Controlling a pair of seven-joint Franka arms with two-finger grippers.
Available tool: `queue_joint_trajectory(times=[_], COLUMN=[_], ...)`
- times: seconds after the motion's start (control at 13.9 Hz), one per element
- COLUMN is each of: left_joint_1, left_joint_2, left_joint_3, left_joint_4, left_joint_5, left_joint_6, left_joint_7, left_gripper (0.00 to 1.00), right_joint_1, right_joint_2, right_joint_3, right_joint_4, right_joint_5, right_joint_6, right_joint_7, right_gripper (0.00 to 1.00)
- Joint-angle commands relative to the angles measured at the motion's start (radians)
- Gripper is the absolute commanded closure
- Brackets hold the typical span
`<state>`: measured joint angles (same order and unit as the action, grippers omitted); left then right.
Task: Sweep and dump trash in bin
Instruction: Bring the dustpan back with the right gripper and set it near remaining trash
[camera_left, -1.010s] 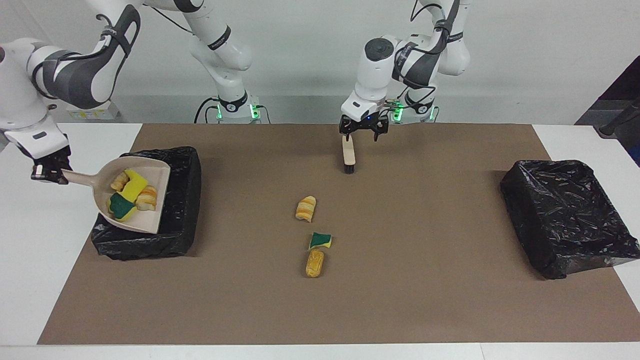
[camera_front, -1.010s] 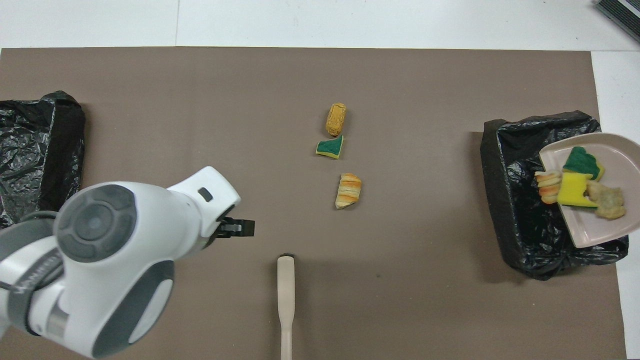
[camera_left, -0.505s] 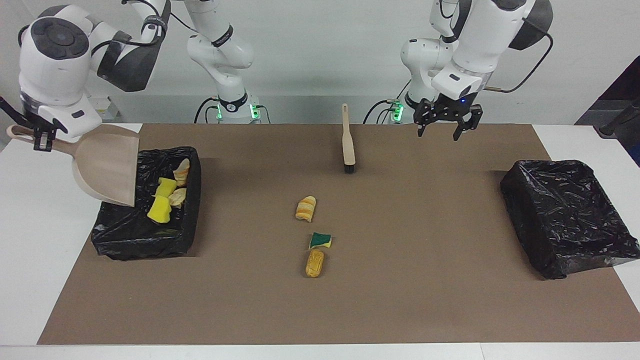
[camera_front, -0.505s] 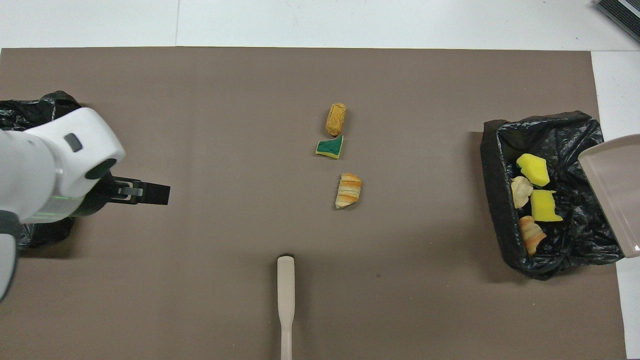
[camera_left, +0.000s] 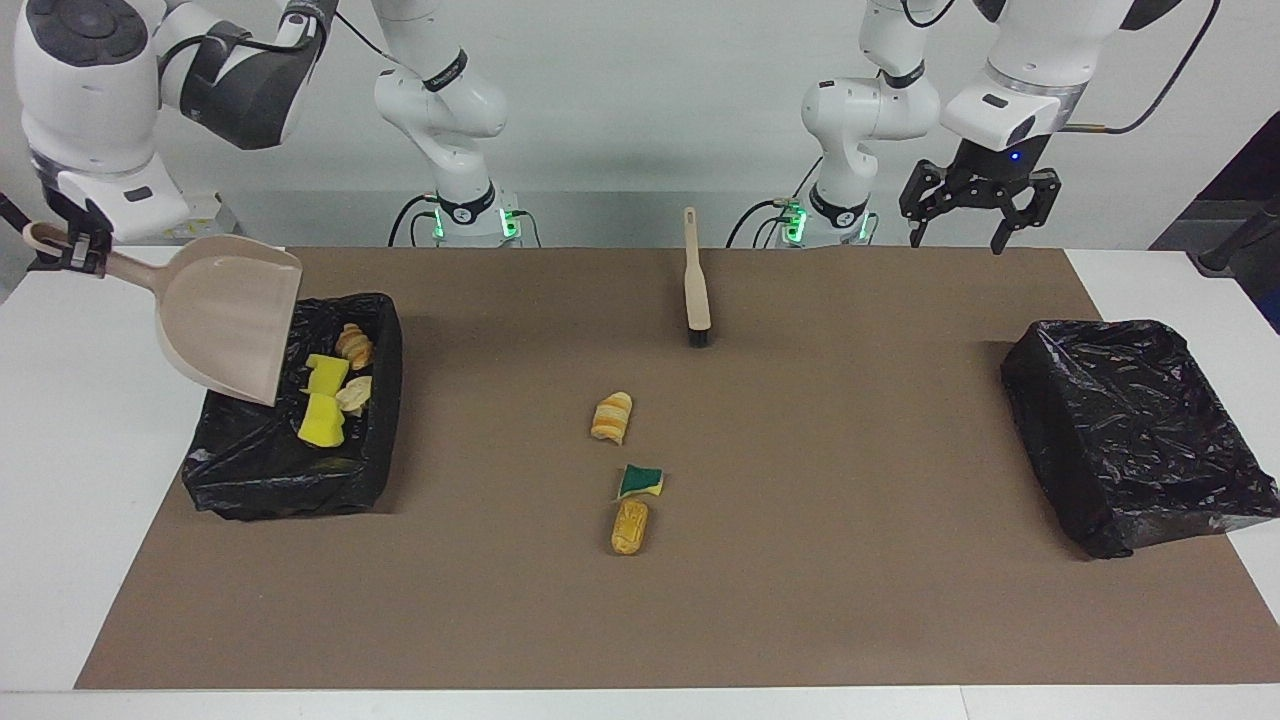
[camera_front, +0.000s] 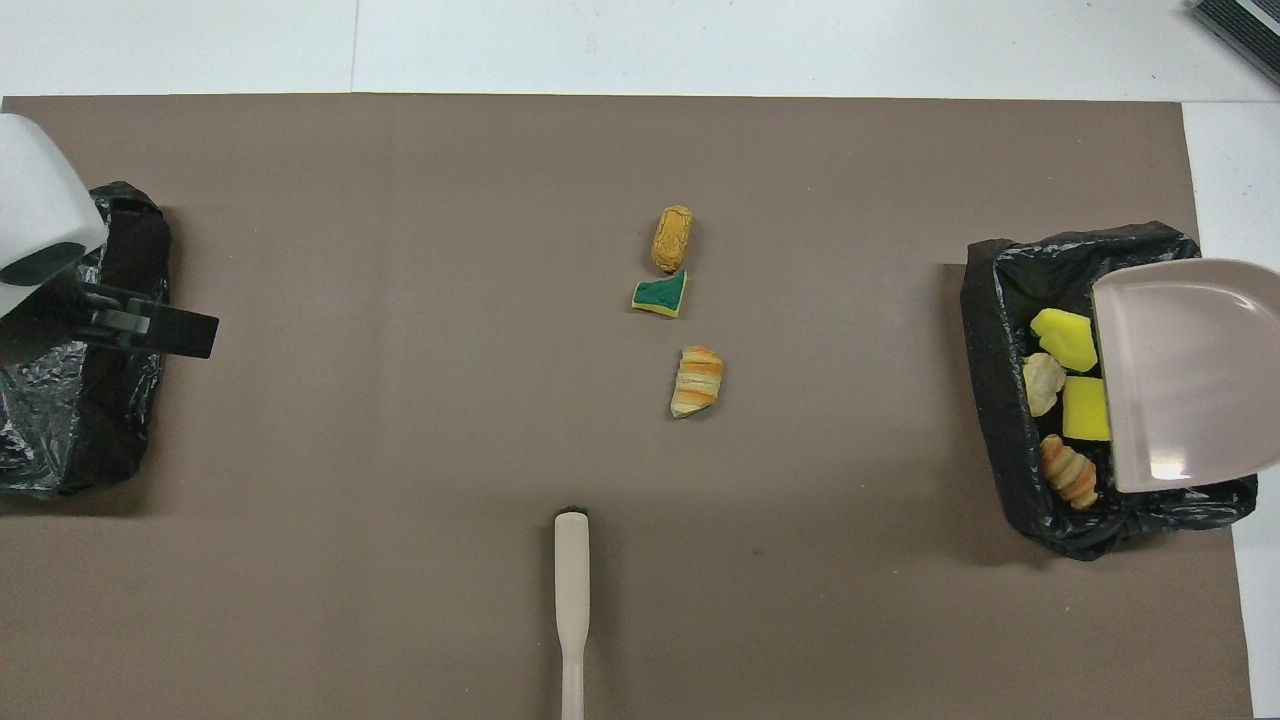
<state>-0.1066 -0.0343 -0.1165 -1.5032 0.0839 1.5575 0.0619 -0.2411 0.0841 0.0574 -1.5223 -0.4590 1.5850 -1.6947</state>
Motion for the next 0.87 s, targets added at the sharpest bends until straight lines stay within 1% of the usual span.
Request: queue_joint_trajectory(times=[0.0, 0.14, 0.22, 0.36, 0.43, 0.58, 0.79], left_joint_1=[0.033, 0.082, 0.090, 0.091, 0.094, 0.094, 0.094], left_joint_2=[0.070, 0.068, 0.063, 0.056, 0.056, 0.056, 0.050], left_joint_3=[-0.003, -0.005, -0.008, -0.006, -0.006, -0.006, -0.006], left_joint_4=[0.087, 0.087, 0.086, 0.080, 0.080, 0.080, 0.074], left_joint_5=[-0.031, -0.108, -0.113, -0.107, -0.107, -0.105, -0.105], left_joint_6=[-0.059, -0.053, -0.045, -0.027, -0.025, -0.025, -0.023], left_joint_7=[0.026, 0.026, 0.026, 0.026, 0.027, 0.027, 0.026], left_gripper=[0.00, 0.00, 0.00, 0.00, 0.00, 0.00, 0.00], right_joint_1=[0.012, 0.067, 0.110, 0.193, 0.222, 0.285, 0.400], right_joint_2=[-0.041, -0.066, -0.078, -0.078, -0.070, -0.050, 0.021], right_joint_3=[0.015, 0.015, 0.016, 0.015, 0.016, 0.016, 0.016], right_joint_4=[-0.047, -0.088, -0.108, -0.113, -0.113, -0.122, -0.121], right_joint_5=[0.110, 0.207, 0.238, 0.284, 0.308, 0.377, 0.404], right_joint_6=[-0.028, -0.030, -0.027, -0.011, -0.005, 0.053, 0.165], right_joint_7=[0.165, 0.332, 0.448, 0.660, 0.746, 0.869, 1.108], right_gripper=[1.00, 1.00, 1.00, 1.00, 1.00, 1.00, 1.00])
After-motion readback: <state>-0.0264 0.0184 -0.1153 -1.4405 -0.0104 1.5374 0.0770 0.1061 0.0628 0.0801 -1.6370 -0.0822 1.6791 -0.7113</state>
